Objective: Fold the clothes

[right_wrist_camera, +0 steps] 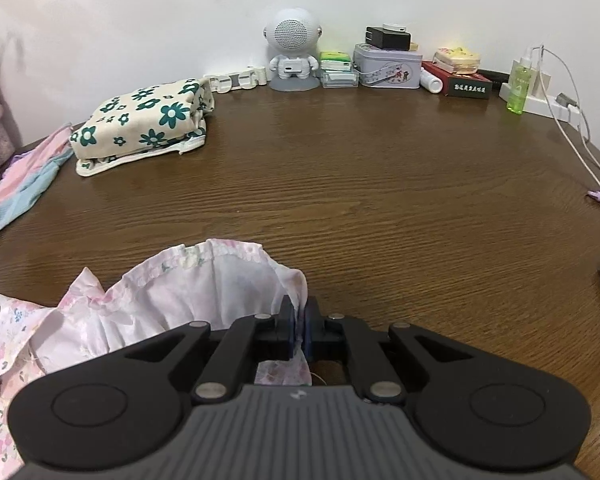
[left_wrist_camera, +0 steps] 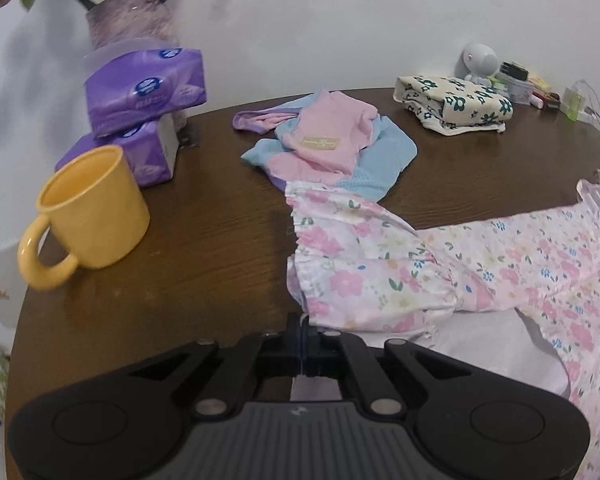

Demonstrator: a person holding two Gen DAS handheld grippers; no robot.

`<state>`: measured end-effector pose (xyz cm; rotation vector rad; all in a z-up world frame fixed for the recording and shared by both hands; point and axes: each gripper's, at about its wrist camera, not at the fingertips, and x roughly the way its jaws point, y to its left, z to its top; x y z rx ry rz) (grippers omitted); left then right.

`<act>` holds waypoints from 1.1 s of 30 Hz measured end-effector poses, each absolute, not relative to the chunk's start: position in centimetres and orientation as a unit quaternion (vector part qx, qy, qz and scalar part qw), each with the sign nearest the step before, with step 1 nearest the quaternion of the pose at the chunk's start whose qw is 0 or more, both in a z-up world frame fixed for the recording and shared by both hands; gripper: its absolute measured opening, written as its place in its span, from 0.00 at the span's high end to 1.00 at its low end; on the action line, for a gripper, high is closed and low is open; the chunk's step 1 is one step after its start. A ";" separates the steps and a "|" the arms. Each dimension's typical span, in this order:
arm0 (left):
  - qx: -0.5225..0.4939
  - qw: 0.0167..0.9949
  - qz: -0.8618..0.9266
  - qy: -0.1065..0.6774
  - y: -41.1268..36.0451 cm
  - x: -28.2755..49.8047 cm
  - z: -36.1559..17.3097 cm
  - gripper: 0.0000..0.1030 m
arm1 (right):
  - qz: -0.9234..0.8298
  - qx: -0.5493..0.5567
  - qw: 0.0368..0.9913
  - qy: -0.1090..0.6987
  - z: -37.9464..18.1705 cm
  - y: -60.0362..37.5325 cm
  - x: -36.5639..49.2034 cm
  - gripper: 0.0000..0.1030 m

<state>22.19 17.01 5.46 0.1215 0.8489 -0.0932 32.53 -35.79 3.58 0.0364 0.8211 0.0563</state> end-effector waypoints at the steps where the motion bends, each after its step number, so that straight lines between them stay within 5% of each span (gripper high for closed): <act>1: 0.059 0.908 -0.051 0.411 17.2 22.5 5.3 1.00 | 0.023 0.015 0.916 0.399 3.6 -35.6 32.6 0.96; 6: 0.067 0.914 -0.068 0.393 18.1 23.3 4.6 0.98 | 0.004 0.002 0.919 0.395 3.5 -34.9 32.5 0.96; 9: 0.046 0.915 -0.070 0.394 19.1 23.6 4.4 0.88 | -0.004 0.001 0.920 0.392 3.5 -34.6 32.2 0.92; 11: 0.028 0.915 -0.068 0.397 19.8 23.6 4.5 0.69 | -0.007 0.016 0.920 0.391 3.8 -34.7 31.5 0.83; 13: 0.001 0.917 -0.071 0.394 20.8 22.7 5.1 0.62 | -0.005 0.032 0.922 0.386 4.3 -34.9 30.3 0.59; 19: -0.077 0.914 -0.092 0.387 22.7 18.6 6.9 0.40 | 0.028 0.042 0.931 0.362 6.6 -33.7 24.3 0.41; 30: -0.085 0.907 -0.086 0.404 19.7 16.2 5.4 0.43 | 0.068 0.066 0.937 0.337 6.1 -33.8 13.5 0.34; 33: -0.077 0.909 -0.064 0.404 19.1 16.5 5.0 0.68 | 0.063 0.050 0.936 0.343 5.7 -34.1 12.5 0.34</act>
